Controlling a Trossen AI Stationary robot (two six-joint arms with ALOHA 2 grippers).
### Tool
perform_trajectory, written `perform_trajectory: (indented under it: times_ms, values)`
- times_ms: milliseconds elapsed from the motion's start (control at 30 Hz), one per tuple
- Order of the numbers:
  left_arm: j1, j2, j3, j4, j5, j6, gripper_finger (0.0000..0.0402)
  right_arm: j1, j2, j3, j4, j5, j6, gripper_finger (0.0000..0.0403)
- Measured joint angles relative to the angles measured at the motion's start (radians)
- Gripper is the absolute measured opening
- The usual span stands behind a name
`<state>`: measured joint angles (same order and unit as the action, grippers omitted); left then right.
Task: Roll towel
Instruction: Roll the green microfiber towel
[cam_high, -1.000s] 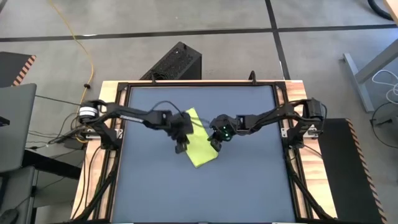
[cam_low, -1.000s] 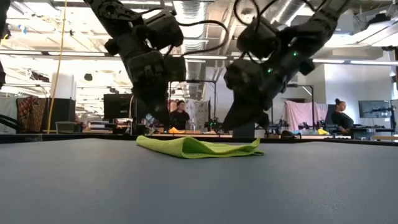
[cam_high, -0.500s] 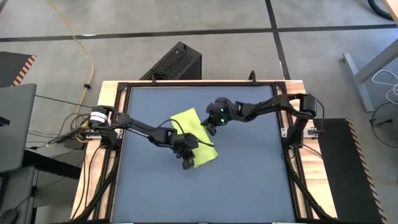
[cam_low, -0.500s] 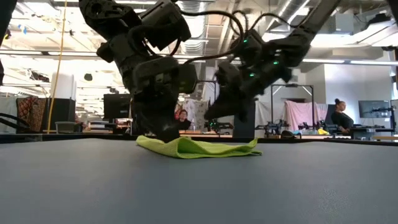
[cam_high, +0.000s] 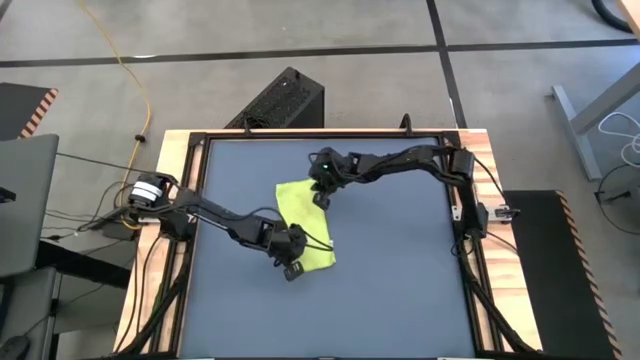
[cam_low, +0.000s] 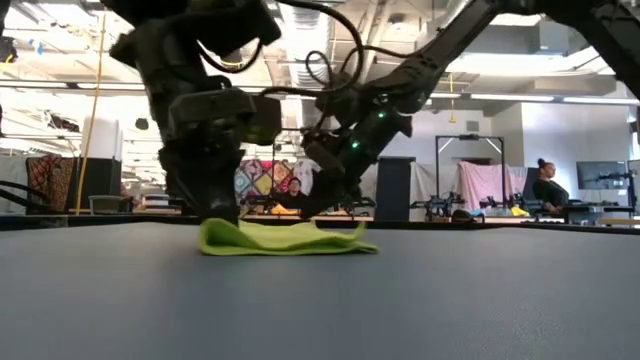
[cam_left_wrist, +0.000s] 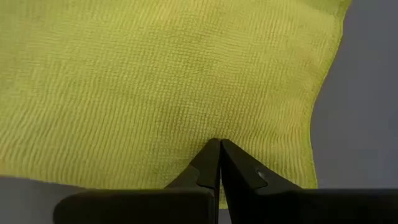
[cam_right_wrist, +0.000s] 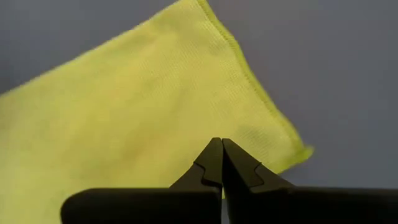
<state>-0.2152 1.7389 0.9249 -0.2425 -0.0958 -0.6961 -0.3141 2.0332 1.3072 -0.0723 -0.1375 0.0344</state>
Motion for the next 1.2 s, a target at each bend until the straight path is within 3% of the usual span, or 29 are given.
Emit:
perform_trajectory:
  times_ms: [200,433,900,1067,1200]
  values:
    - [-0.022,-0.004,0.0,-0.036,-0.019,-0.023,0.0002,0.014,0.081,0.067,0.0,0.007,0.0,0.0022]
    - [-0.031,-0.046,0.0,-0.189,-0.049,-0.02,0.0002,0.03,0.079,0.079,-0.084,0.148,0.076,0.0022]
    - [-0.043,-0.243,-0.005,-0.277,-0.348,0.029,0.0002,0.037,-0.042,0.077,-0.135,0.167,0.137,0.0022]
    - [-0.028,-0.335,-0.166,-0.122,-0.396,-0.021,0.0002,0.024,-0.033,0.076,-0.14,0.159,0.164,0.0022]
    - [0.059,-0.401,-0.348,0.166,-0.243,-0.05,0.0001,-0.004,-0.014,0.076,-0.142,0.1,0.218,0.0022]
